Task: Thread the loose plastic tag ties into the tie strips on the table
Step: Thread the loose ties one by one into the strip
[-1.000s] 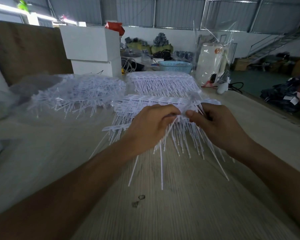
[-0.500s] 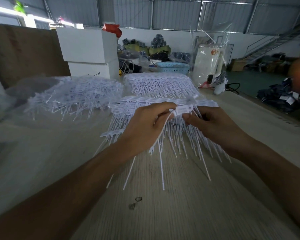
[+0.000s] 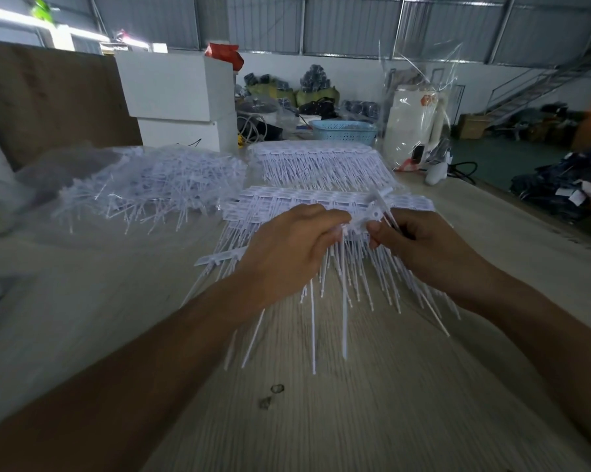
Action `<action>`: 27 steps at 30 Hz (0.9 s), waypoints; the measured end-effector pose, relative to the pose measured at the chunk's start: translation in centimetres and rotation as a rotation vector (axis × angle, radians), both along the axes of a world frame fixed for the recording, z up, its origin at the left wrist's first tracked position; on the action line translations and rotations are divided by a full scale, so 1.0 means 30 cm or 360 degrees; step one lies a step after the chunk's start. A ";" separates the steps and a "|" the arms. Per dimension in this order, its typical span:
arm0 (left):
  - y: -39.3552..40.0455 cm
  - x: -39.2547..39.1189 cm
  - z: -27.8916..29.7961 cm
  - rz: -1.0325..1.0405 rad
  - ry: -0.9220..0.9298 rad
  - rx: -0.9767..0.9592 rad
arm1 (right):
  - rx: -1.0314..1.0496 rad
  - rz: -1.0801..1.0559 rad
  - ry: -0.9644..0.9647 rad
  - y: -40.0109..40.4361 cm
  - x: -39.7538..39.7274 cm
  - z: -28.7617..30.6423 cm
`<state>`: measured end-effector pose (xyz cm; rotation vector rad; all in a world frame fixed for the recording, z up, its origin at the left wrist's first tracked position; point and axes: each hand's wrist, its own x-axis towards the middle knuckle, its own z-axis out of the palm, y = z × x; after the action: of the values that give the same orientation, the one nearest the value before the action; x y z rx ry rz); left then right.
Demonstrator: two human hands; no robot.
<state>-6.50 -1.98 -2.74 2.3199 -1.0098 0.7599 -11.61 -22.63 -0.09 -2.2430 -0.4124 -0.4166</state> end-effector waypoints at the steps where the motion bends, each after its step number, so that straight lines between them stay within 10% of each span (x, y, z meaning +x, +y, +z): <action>1: -0.005 -0.007 0.002 -0.0014 0.0010 -0.0032 | 0.0012 0.0009 0.0004 0.000 0.001 -0.002; 22: -0.048 -0.065 0.022 -0.0223 0.0328 -0.0675 | 0.0641 -0.0013 0.0072 0.032 -0.004 -0.014; 27: -0.058 -0.074 0.025 -0.0254 0.0209 -0.0674 | 0.0736 0.0098 0.0508 0.058 -0.017 -0.017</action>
<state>-8.72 -3.72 -2.00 1.8770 -0.8668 0.6727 -12.13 -20.88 -0.59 -1.7985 -0.1906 -0.1004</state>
